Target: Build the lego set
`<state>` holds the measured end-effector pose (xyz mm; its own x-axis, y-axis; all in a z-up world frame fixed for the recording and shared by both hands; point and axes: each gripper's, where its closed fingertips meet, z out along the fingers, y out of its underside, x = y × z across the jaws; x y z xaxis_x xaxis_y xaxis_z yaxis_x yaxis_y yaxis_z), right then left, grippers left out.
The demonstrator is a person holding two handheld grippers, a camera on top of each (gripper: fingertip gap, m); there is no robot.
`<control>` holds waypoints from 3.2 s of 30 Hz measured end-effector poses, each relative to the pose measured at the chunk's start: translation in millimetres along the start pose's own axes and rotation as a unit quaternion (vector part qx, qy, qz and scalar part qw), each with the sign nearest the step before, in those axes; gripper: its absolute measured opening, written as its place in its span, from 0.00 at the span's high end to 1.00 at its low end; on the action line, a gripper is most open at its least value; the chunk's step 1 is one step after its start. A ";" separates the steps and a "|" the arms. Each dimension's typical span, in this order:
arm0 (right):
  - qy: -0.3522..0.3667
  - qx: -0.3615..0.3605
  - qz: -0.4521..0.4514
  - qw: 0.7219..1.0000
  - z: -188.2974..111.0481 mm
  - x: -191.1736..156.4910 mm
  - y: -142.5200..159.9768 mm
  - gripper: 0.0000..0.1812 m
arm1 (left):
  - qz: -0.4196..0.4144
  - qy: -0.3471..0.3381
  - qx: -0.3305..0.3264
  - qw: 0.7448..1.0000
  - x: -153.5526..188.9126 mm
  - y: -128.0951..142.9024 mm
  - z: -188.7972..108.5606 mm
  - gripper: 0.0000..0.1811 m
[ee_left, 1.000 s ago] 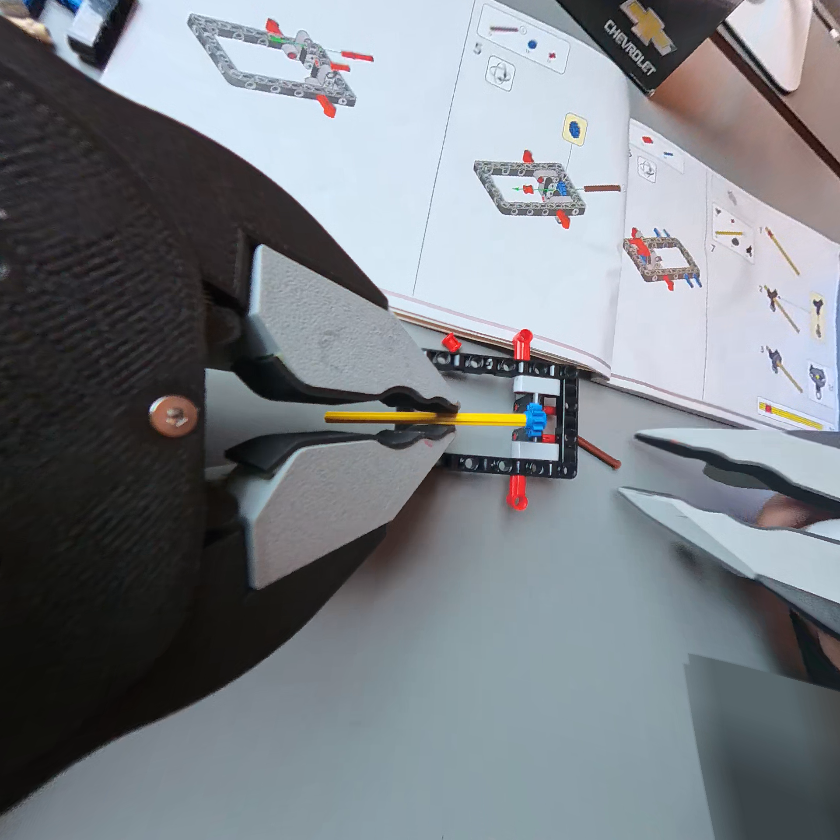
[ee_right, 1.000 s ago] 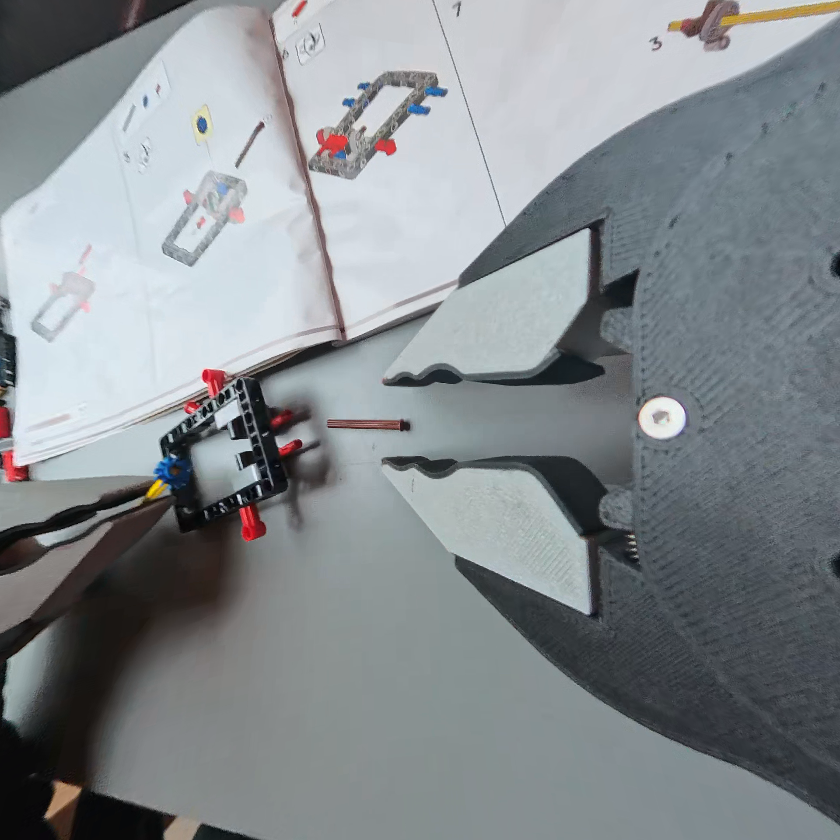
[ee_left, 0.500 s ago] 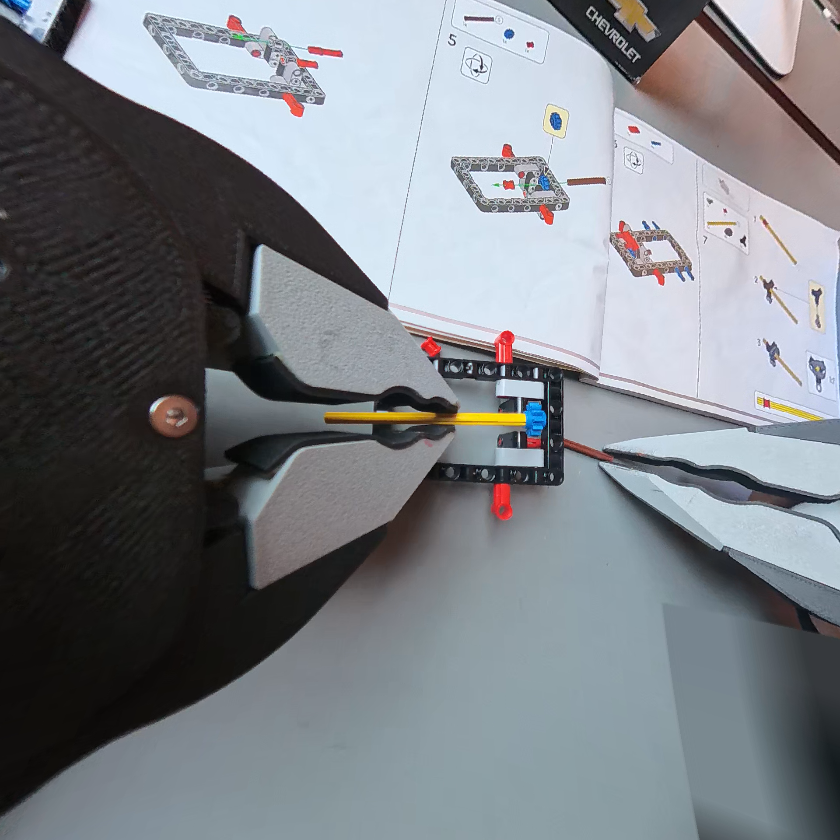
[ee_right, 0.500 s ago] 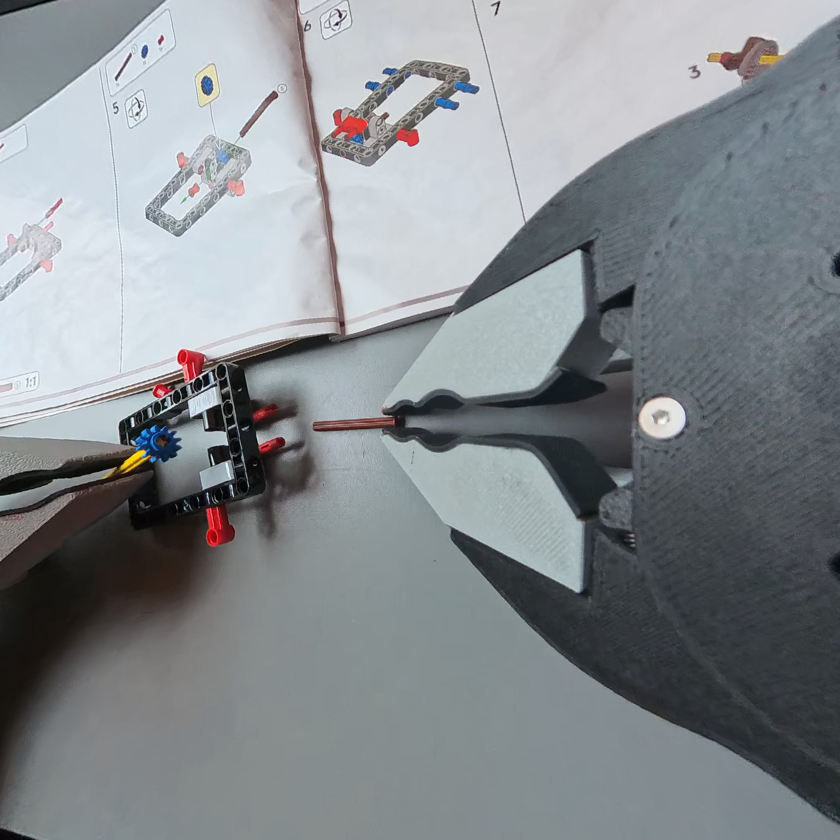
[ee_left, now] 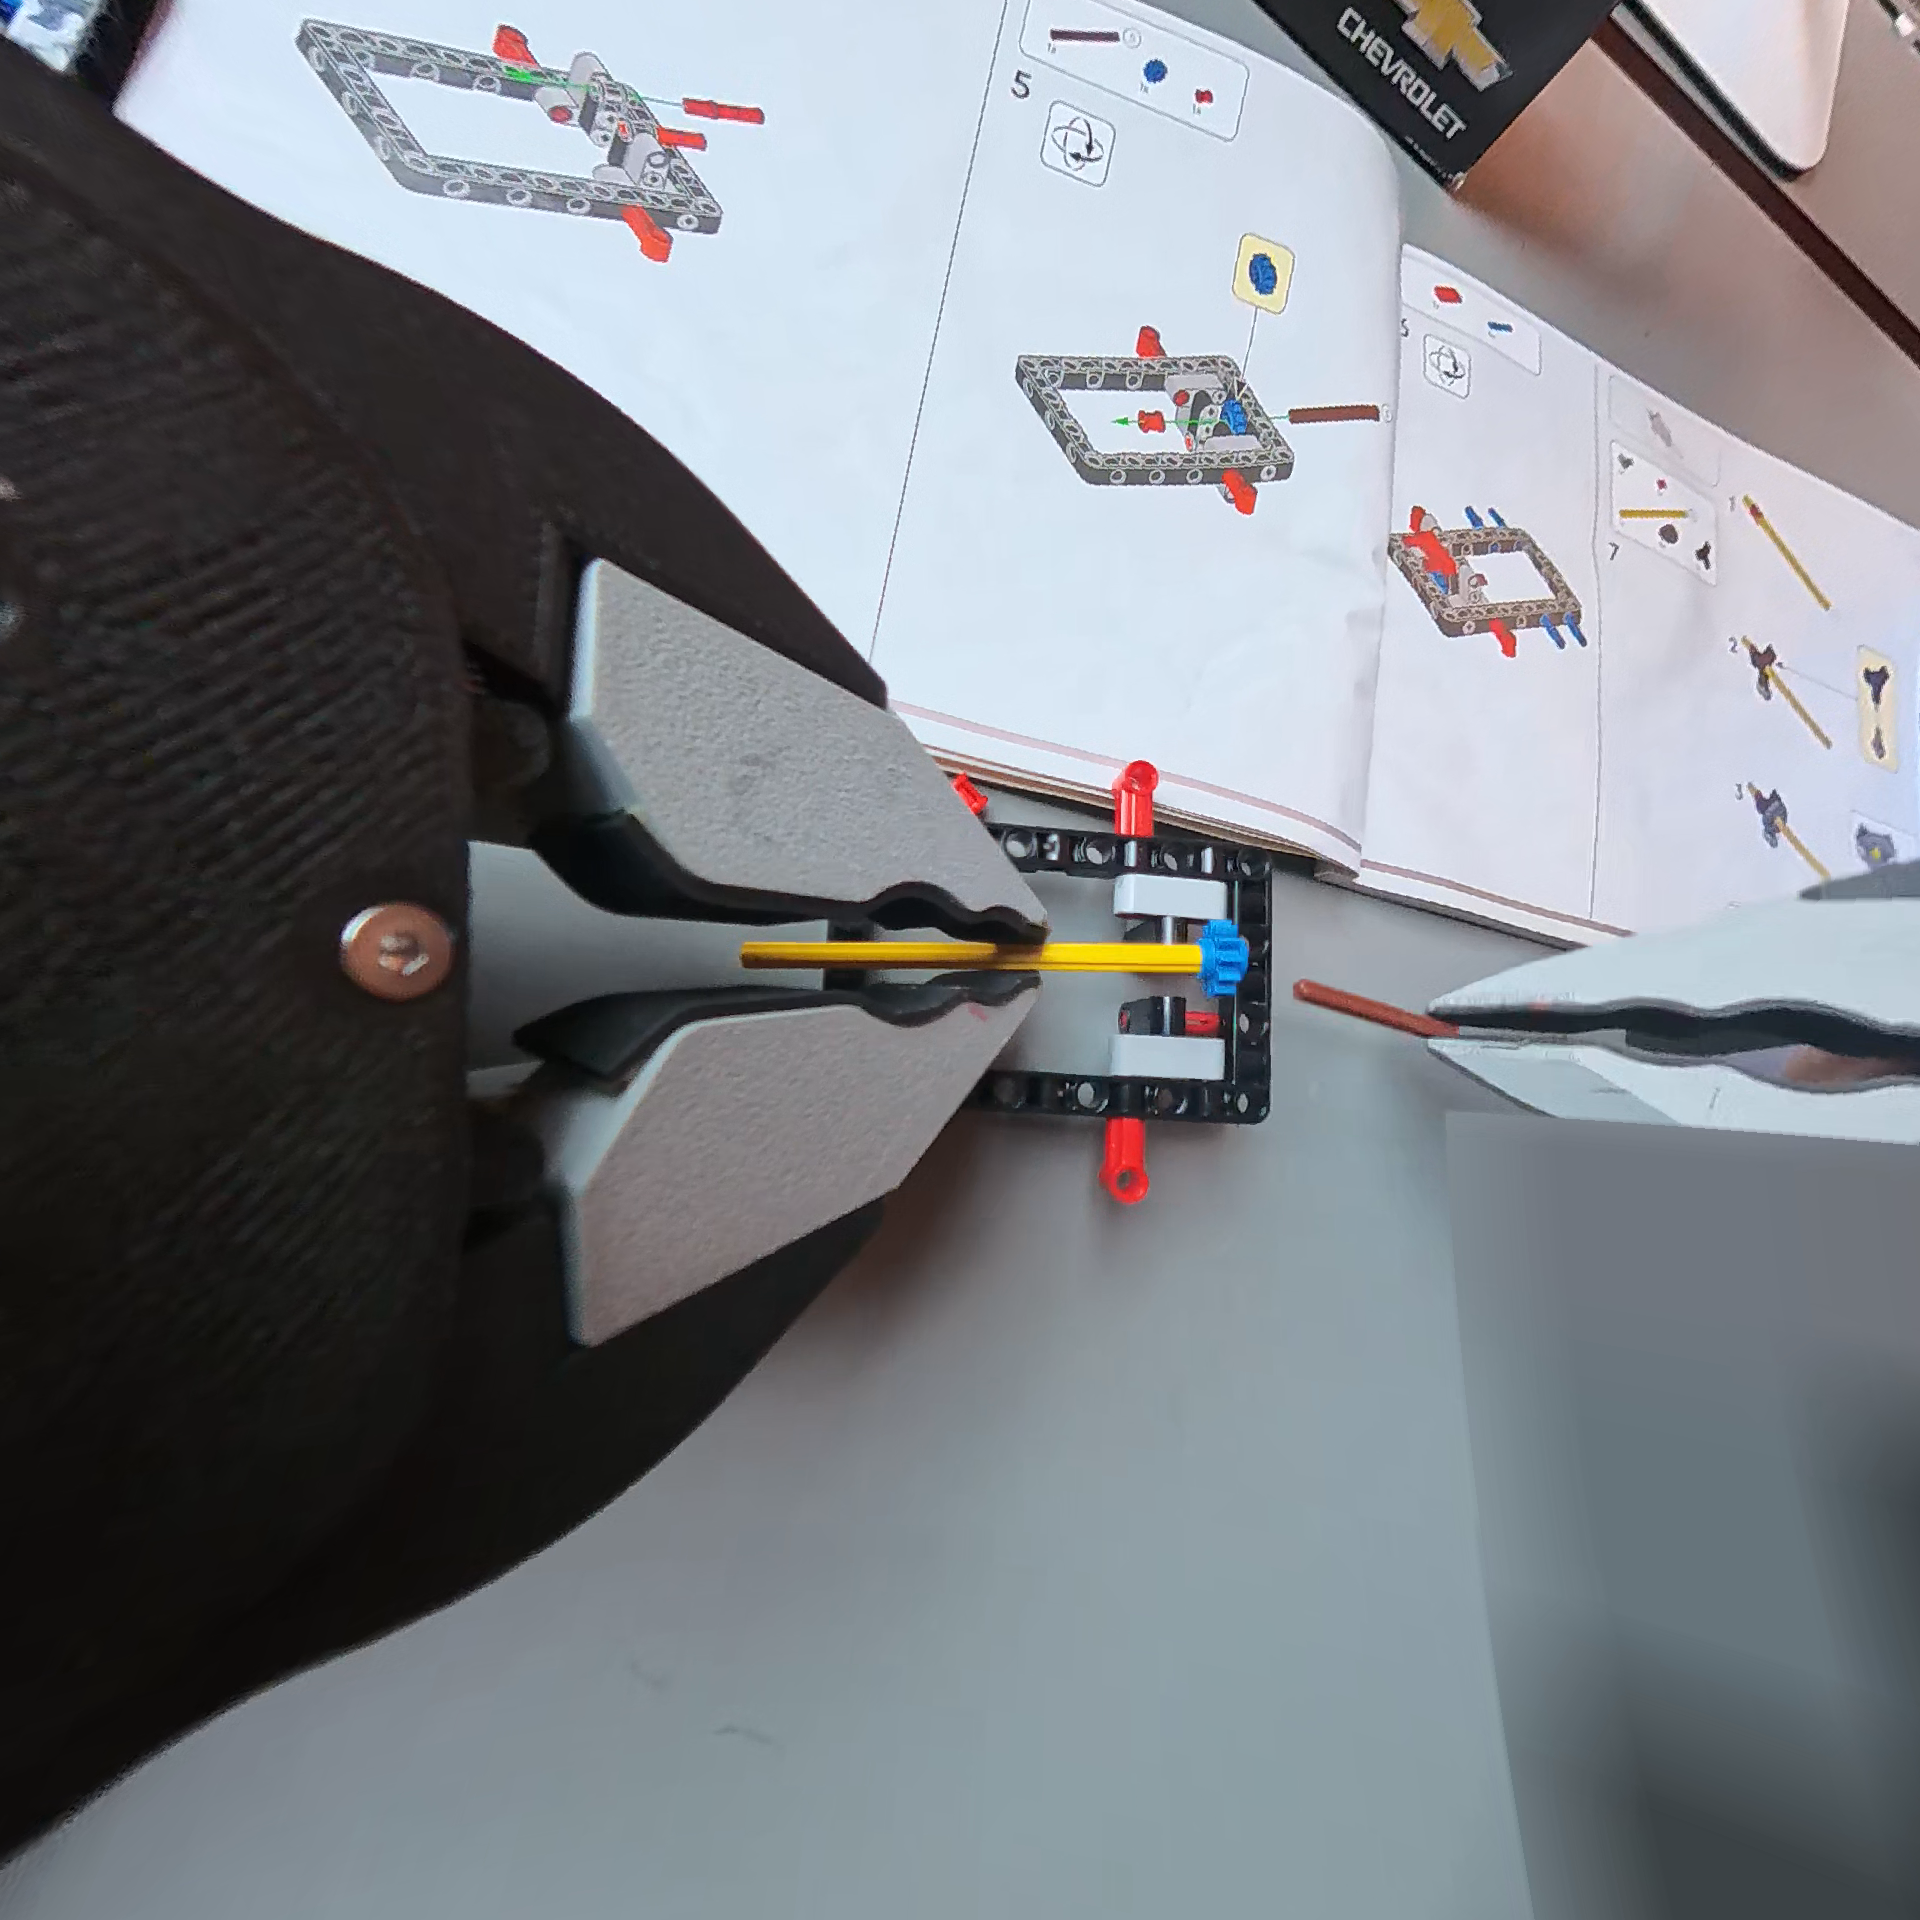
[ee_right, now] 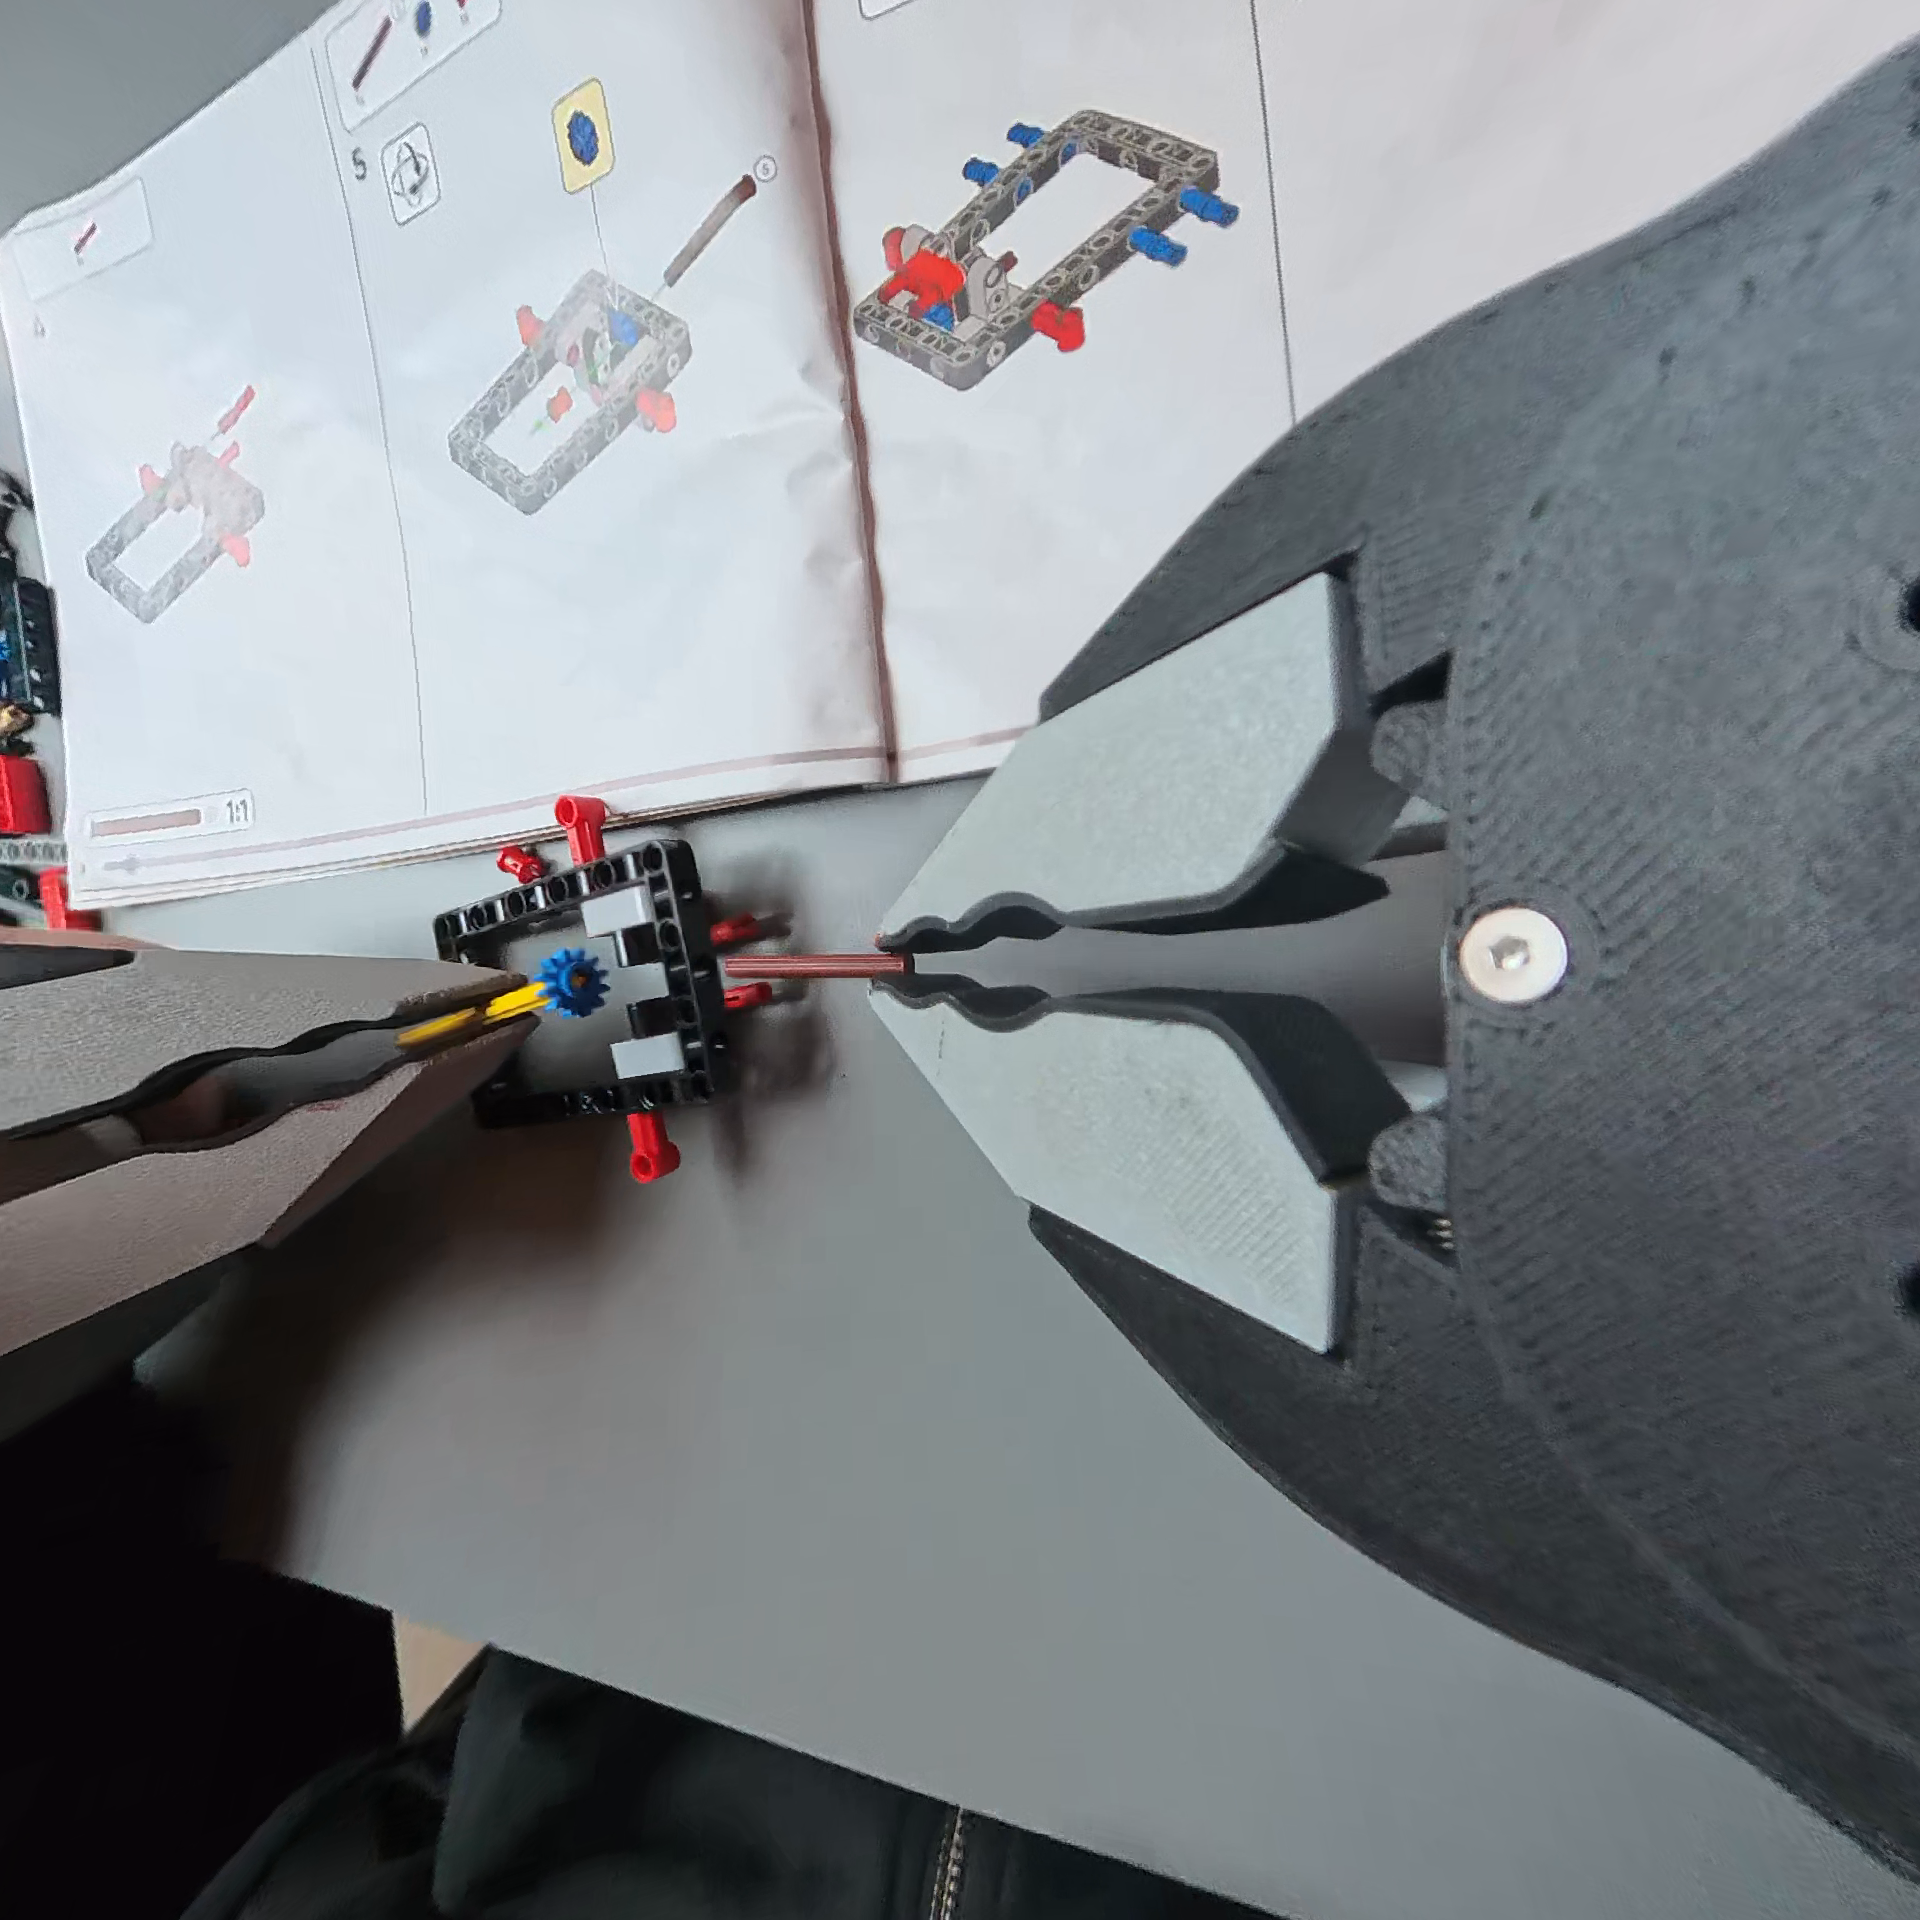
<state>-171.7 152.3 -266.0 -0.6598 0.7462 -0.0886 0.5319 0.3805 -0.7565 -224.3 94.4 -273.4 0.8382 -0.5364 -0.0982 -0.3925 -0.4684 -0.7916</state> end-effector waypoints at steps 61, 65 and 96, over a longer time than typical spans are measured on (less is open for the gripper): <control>-0.129 -0.085 0.088 0.984 7.8 -12.8 16.9 1.00 | -0.001 0.015 -0.003 1.000 -0.5 1.4 0.7 0.99; -0.144 -0.064 0.099 0.982 5.0 -8.6 4.4 1.00 | -0.002 0.016 -0.011 1.000 -0.2 3.2 2.3 0.99; -0.247 -0.111 0.116 0.956 13.6 -6.5 -8.3 1.00 | -0.034 0.065 0.007 0.997 4.2 -0.4 -1.8 0.99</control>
<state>-179.1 136.9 -268.0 -0.6516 0.4967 -0.5733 0.7573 0.3832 -0.5288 -221.3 91.1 -272.4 0.8064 -0.5904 0.0349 -0.3294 -0.4973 -0.8026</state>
